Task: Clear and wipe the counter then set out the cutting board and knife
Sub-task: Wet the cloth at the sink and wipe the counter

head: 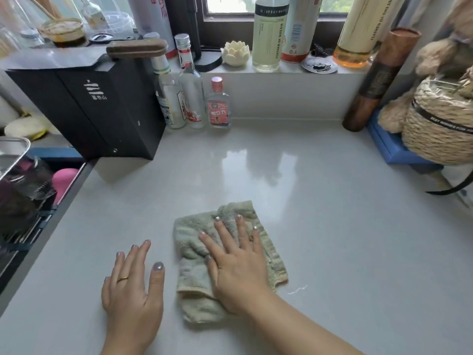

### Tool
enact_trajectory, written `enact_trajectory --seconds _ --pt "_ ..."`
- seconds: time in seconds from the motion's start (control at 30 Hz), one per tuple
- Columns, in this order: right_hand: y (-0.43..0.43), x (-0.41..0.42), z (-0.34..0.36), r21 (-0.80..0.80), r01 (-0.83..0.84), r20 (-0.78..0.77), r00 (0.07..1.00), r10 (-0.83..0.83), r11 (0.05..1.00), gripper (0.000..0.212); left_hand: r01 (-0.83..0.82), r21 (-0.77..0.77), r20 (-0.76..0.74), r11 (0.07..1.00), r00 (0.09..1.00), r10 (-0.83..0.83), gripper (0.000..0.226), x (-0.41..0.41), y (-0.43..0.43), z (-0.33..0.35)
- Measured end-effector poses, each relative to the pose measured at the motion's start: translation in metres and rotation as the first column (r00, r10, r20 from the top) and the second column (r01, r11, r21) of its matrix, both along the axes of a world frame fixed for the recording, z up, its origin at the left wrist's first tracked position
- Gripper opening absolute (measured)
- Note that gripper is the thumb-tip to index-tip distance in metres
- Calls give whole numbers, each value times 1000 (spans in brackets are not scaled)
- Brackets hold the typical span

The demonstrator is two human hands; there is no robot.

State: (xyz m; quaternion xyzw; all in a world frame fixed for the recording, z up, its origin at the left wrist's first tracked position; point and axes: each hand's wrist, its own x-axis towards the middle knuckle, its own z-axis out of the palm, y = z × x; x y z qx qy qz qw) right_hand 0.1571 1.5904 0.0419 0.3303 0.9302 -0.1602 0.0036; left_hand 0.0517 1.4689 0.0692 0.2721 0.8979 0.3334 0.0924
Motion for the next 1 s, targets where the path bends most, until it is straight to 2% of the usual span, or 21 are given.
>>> enact_trajectory --seconds 0.1,0.2,0.3,0.37,0.4,0.5,0.6,0.67,0.73,0.8,0.9,1.0 --pt "37 83 -7 116 305 43 949 -311 945 50 70 -8 28 998 997 -69 85 -4 8 -5" --pt "79 159 -1 160 573 153 790 -594 804 50 132 -42 33 990 991 -130 85 -4 17 -12" --pt "110 157 3 116 755 190 621 -761 645 55 181 -62 25 981 983 -180 85 -8 26 -17" --pt "123 123 5 80 799 185 575 -797 595 58 205 -72 15 976 979 -204 85 -12 31 -19" --pt "126 102 7 68 787 176 596 -784 614 60 216 -70 10 974 976 -216 84 -14 33 -20" --pt "109 35 8 72 646 138 748 -649 760 67 237 -59 -15 970 971 -238 82 -23 37 -23" --pt "52 -32 3 33 414 69 907 -415 910 70 181 -61 -41 982 982 -184 78 -35 35 -23" --pt "12 -56 -1 17 262 41 964 -263 965 65 125 -84 -56 989 990 -130 70 -43 31 -23" --pt "5 -52 -6 32 242 23 970 -243 970 58 77 -90 -60 993 995 -83 63 -51 25 -21" --pt "28 -36 -8 66 328 13 944 -330 942 54 43 -79 -52 996 998 -47 66 -61 17 -19" --pt "87 -23 -3 88 545 63 832 -551 833 55 -14 -65 -55 998 998 10 77 -73 1 -18" --pt "136 -47 3 56 658 163 736 -657 751 64 -56 -73 -52 996 997 53 78 -83 -9 -18"
